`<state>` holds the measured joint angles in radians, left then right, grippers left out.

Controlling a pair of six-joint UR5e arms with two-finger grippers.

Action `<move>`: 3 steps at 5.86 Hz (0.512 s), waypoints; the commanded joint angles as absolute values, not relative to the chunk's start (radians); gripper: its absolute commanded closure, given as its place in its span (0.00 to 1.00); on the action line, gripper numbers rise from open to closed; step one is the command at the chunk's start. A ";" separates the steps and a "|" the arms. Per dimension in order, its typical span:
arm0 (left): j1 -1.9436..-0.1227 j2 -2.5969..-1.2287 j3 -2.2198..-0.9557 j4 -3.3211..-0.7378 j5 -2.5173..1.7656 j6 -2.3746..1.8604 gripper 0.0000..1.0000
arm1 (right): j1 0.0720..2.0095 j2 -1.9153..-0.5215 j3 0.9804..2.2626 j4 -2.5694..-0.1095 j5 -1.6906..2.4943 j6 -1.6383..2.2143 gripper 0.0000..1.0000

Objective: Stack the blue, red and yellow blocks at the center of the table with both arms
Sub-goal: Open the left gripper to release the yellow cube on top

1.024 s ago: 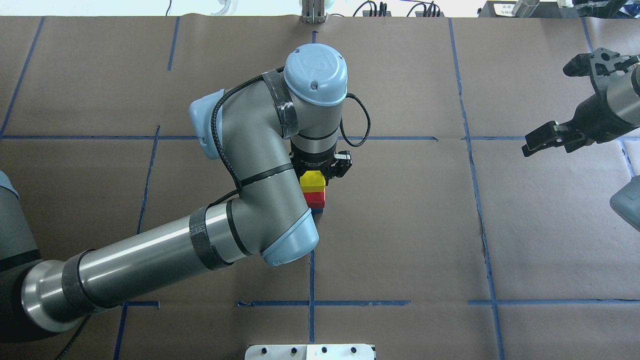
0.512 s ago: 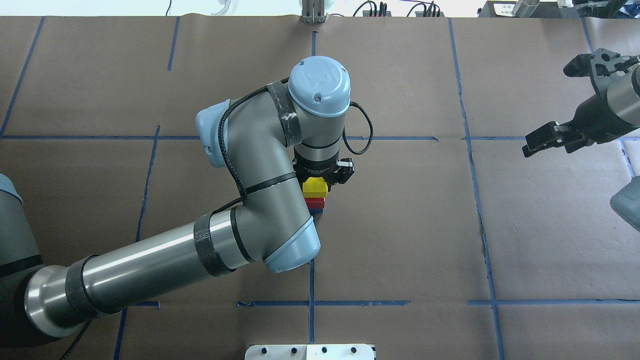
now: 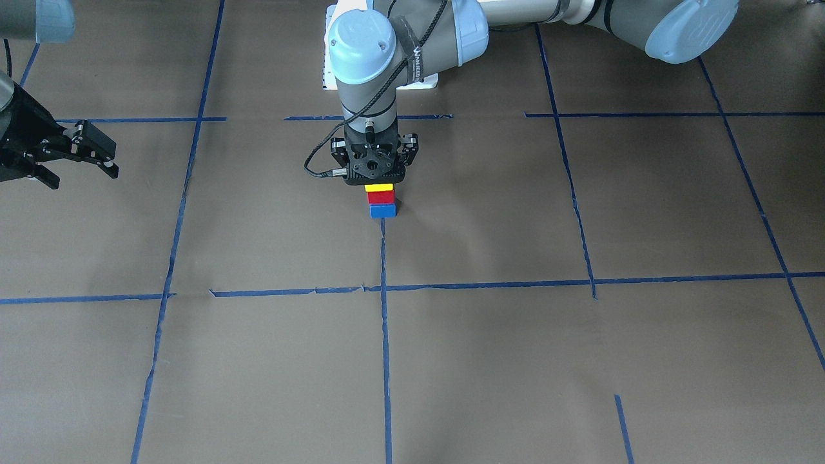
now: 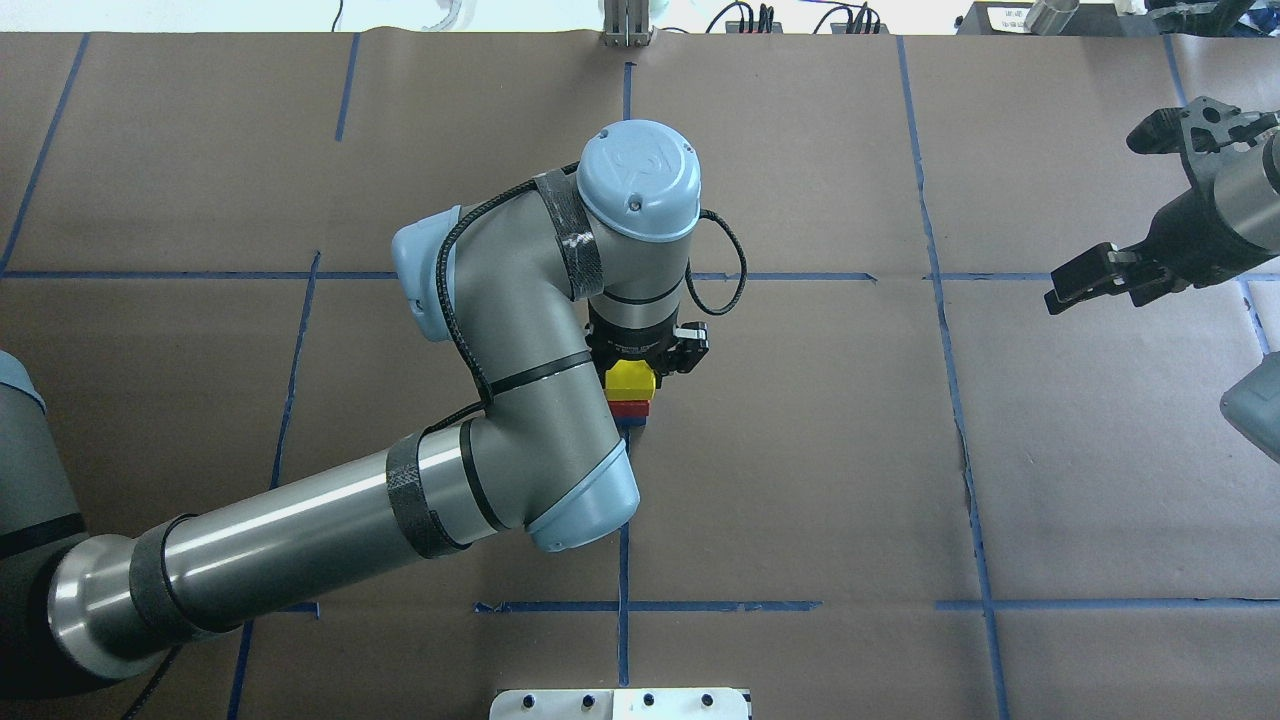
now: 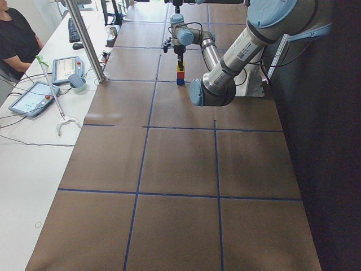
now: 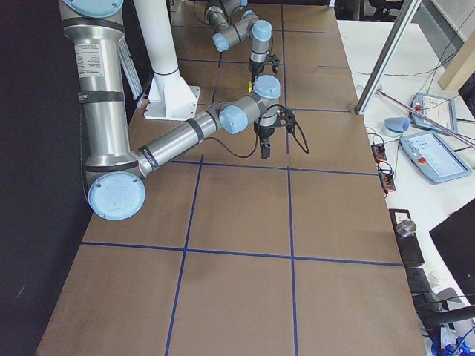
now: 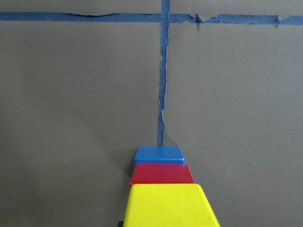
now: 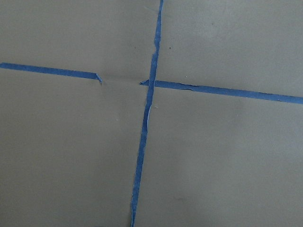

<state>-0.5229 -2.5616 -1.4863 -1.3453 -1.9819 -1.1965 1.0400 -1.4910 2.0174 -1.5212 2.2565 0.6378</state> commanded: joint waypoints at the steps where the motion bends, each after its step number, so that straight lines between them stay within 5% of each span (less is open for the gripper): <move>1: -0.523 -2.560 -1.491 -1.345 -1.982 -1.197 0.67 | 1.040 -1.491 2.017 -1.520 2.256 0.638 0.00; 2: -0.523 -2.560 -1.491 -1.345 -1.982 -1.197 0.22 | 1.040 -1.491 2.017 -1.522 2.256 0.637 0.00; 3: -0.523 -2.559 -1.491 -1.345 -1.980 -1.197 0.00 | 1.040 -1.491 2.014 -1.520 2.255 0.637 0.00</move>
